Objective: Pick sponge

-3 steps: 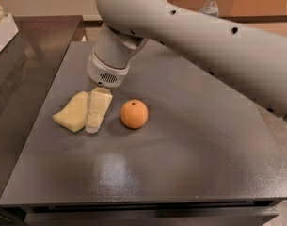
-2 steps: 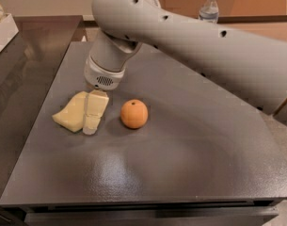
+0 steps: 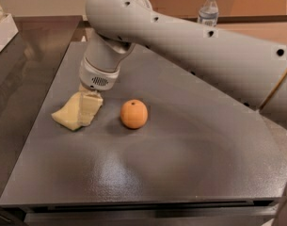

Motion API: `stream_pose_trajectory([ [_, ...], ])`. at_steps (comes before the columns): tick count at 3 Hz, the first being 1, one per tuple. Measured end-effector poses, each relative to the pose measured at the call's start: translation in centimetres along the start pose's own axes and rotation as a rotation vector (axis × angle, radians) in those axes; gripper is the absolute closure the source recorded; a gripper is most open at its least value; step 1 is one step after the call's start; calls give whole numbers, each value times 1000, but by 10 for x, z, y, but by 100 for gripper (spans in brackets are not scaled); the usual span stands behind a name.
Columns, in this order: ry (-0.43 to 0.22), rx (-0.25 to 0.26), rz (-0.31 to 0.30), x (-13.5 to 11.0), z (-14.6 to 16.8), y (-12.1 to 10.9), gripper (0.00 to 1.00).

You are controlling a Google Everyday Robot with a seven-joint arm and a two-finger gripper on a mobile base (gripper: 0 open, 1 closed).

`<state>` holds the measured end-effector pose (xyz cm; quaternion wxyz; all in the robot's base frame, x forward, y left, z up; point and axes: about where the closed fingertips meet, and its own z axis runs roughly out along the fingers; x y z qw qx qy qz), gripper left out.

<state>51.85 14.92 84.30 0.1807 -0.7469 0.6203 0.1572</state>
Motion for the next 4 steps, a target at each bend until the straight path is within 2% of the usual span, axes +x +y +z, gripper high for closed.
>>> stream_pose_trajectory([
  [1,-3,1,-2,-3,-3,-3,62],
  [2,-10,18,-16,-12,-24,-6,85],
  [3,-14,41,-35,-20,-57,-10,100],
  [4,-15,73,-54,-23,-98,-14,100],
])
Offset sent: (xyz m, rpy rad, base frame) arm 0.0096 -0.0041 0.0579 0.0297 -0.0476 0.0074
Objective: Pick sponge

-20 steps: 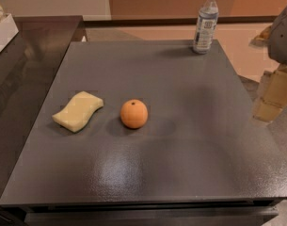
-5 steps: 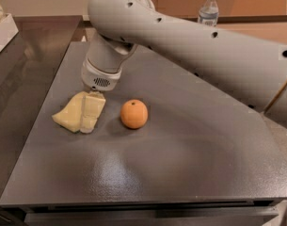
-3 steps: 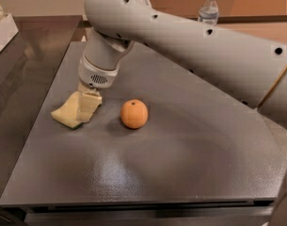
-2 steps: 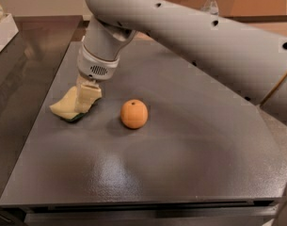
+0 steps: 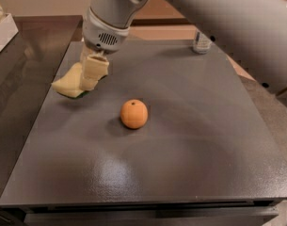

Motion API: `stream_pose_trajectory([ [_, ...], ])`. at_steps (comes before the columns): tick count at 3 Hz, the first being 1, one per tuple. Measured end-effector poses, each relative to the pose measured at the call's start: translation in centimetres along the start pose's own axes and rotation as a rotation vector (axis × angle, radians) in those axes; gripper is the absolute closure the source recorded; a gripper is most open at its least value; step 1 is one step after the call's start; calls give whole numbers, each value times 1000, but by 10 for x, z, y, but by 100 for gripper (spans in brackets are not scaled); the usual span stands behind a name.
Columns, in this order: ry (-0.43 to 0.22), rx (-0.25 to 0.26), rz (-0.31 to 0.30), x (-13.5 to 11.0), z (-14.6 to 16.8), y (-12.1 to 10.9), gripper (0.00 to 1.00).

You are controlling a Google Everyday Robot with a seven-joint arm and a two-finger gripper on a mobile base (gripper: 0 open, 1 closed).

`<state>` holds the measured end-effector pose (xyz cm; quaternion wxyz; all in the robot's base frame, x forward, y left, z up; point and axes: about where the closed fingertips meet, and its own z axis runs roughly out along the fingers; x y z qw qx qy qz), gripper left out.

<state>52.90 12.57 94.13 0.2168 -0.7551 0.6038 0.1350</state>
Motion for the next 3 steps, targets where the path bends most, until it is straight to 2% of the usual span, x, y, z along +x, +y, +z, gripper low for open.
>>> stream_pose_trajectory([
  [2,-18,62,-43,9,-83,-14,100],
  [3,-21,64,-44,9,-85,-14,100],
])
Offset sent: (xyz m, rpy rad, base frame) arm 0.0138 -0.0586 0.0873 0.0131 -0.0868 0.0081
